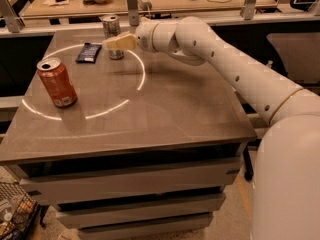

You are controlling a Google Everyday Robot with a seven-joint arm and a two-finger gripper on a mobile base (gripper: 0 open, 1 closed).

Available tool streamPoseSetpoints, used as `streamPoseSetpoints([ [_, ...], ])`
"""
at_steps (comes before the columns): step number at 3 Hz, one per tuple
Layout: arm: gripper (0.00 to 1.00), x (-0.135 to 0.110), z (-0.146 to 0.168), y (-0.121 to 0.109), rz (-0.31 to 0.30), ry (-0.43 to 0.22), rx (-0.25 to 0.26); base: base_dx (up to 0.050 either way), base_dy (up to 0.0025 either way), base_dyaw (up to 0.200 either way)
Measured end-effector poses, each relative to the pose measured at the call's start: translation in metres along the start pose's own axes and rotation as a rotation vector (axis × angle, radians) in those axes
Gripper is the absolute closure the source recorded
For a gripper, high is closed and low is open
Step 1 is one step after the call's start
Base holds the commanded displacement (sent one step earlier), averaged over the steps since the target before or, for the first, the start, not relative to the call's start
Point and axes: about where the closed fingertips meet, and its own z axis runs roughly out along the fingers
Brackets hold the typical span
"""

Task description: Move redbull can near rxbar blueberry

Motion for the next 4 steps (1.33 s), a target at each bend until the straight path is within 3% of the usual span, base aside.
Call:
streamPoseSetpoints([
  [1, 0.00, 0.002, 0.019, -0.002, 0.005, 0.013, -0.030, 0.000, 0.00000, 0.000],
  [2, 0.14, 0.004, 0.033, -0.002, 0.007, 0.022, -0.060, 0.000, 0.00000, 0.000],
  [4, 0.58, 0.005, 0.042, 0.001, 0.006, 0.028, -0.100, 0.000, 0.00000, 0.000],
])
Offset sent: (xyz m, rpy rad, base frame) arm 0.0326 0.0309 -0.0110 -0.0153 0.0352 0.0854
